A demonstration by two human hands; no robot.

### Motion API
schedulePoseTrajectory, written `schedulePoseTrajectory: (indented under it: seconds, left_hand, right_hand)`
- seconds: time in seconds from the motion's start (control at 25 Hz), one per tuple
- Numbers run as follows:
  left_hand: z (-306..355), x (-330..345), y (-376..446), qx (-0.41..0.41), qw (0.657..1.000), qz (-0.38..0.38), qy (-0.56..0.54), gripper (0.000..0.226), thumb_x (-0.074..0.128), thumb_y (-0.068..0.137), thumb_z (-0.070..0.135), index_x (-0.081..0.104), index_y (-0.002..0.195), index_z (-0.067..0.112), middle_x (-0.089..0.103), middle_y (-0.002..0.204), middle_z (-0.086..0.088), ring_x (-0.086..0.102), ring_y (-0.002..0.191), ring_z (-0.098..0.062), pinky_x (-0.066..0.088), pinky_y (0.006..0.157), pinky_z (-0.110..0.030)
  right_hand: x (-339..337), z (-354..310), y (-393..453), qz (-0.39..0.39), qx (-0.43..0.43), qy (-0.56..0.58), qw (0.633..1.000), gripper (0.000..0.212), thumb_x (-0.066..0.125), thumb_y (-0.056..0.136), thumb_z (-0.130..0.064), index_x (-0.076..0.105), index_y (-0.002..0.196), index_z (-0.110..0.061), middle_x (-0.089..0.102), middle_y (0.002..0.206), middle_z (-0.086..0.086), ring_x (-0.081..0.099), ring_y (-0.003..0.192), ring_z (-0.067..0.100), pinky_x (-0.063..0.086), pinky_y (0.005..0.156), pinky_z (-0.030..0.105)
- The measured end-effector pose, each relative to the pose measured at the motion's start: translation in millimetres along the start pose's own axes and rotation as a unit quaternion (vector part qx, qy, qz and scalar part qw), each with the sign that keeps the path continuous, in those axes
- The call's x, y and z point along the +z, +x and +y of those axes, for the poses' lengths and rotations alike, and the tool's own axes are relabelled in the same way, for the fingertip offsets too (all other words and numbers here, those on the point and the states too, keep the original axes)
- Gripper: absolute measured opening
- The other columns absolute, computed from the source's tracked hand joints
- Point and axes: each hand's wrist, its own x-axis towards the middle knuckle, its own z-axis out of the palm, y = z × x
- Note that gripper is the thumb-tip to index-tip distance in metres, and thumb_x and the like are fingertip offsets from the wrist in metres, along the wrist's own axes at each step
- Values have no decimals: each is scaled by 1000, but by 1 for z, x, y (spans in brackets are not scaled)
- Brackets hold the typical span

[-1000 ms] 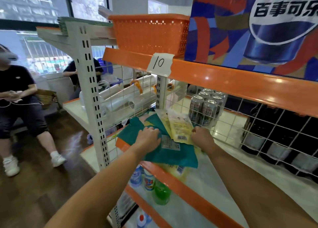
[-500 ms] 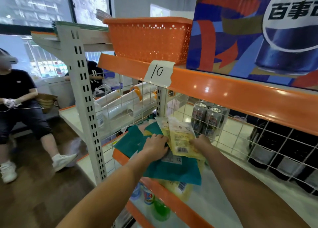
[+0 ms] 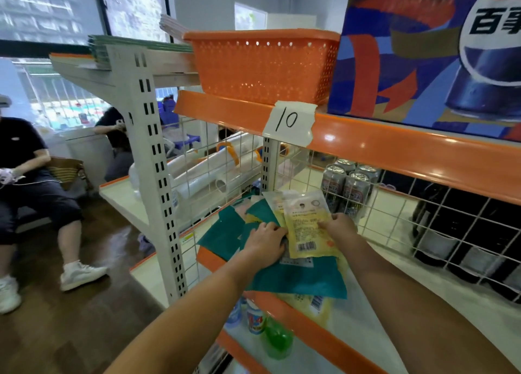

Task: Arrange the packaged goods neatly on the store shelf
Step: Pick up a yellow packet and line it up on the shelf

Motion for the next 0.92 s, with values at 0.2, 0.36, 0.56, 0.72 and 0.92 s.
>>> schedulePoseTrajectory:
  seconds: [0.2, 0.36, 0.56, 0.72, 0.92]
  left_hand:
    - [-6, -1, -9, 33, 999, -16, 12, 41, 45, 95, 31, 44, 135, 22, 42, 137, -6, 36, 127, -29, 35, 103, -44]
    - [-19, 4, -30, 70, 997, -4, 13, 40, 41, 96, 28, 46, 134, 18, 44, 134, -8, 38, 124, -29, 38, 101, -45]
    - [-42, 2, -53, 120, 992, -10, 24, 40, 44, 95, 25, 47, 134, 17, 43, 135, -9, 38, 126, -29, 38, 102, -45]
    - [-51, -7, -71, 136, 989, -36, 43, 43, 43, 95, 25, 43, 138, 18, 41, 138, -10, 36, 128, -31, 37, 104, -45]
    - [-62, -19, -101, 131, 988, -45, 70, 44, 39, 97, 31, 39, 140, 21, 40, 139, -8, 35, 129, -29, 35, 103, -42]
  right_hand:
    - [2, -13, -28, 21, -11, 32, 999, 36, 64, 89, -17, 55, 118, 2, 61, 106, 18, 62, 90, 35, 52, 55, 36]
    - [8, -3, -59, 5, 51, 116, 992, 28, 64, 87, -8, 58, 108, 9, 63, 103, 24, 64, 95, 41, 54, 77, 53]
    - [18, 6, -101, -1, 112, 244, 963, 45, 56, 87, 8, 45, 131, 7, 58, 122, 28, 60, 104, 42, 48, 87, 56]
    - [24, 11, -131, 32, 133, 276, 951, 38, 56, 91, 1, 49, 128, 3, 59, 121, 26, 62, 98, 40, 51, 81, 53]
    - [36, 19, -157, 32, 134, 284, 949, 35, 58, 89, -4, 53, 123, 1, 63, 114, 24, 64, 90, 37, 54, 72, 46]
